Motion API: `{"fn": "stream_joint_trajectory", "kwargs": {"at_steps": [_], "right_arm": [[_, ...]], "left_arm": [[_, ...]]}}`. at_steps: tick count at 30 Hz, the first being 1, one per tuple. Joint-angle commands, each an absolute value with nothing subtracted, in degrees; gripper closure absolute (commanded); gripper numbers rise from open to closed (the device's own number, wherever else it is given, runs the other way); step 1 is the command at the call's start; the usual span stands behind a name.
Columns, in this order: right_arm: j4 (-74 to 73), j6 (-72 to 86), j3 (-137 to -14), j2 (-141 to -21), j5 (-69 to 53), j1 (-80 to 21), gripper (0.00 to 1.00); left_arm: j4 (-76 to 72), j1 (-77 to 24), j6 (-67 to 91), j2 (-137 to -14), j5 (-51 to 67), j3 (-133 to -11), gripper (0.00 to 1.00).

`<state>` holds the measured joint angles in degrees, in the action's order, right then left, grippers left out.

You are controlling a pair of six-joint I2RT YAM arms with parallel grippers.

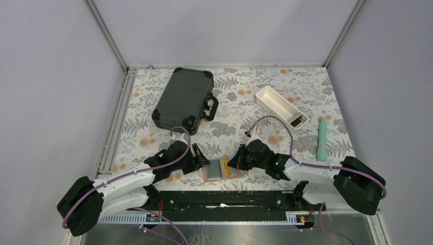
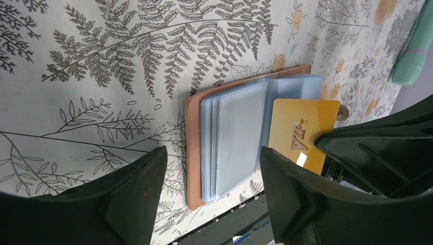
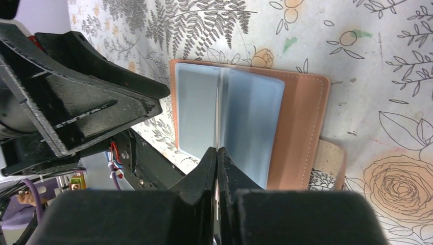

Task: Put the credit cards into the card holder
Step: Insert the credit card into the card holder.

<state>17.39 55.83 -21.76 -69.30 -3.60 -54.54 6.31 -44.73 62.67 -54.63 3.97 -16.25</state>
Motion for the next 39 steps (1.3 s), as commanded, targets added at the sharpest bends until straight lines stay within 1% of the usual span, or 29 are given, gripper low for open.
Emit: {"fn": "stream_joint_trajectory", "kwargs": {"at_steps": [1,23,30,39], "right_arm": [[20.9,56.7,-21.6,-70.5,-1.8,-55.2,1.0],[25.1,59.5,-20.3,-74.7,-2.7,-55.4,1.0],[24.3,62.1,-20.7,-75.1,-2.6,-55.5,1.0],[27.6,61.9,-19.7,-77.0,-3.1,-55.5,1.0]], "left_arm": [[6.0,-45.3,63.1,-55.2,2.3,-15.4,0.31],[6.0,-45.7,63.6,-55.5,2.4,-15.3,0.35],[6.0,-45.9,63.7,-55.9,2.3,-15.1,0.4],[5.9,-46.0,63.7,-56.6,2.2,-14.8,0.46]]}}
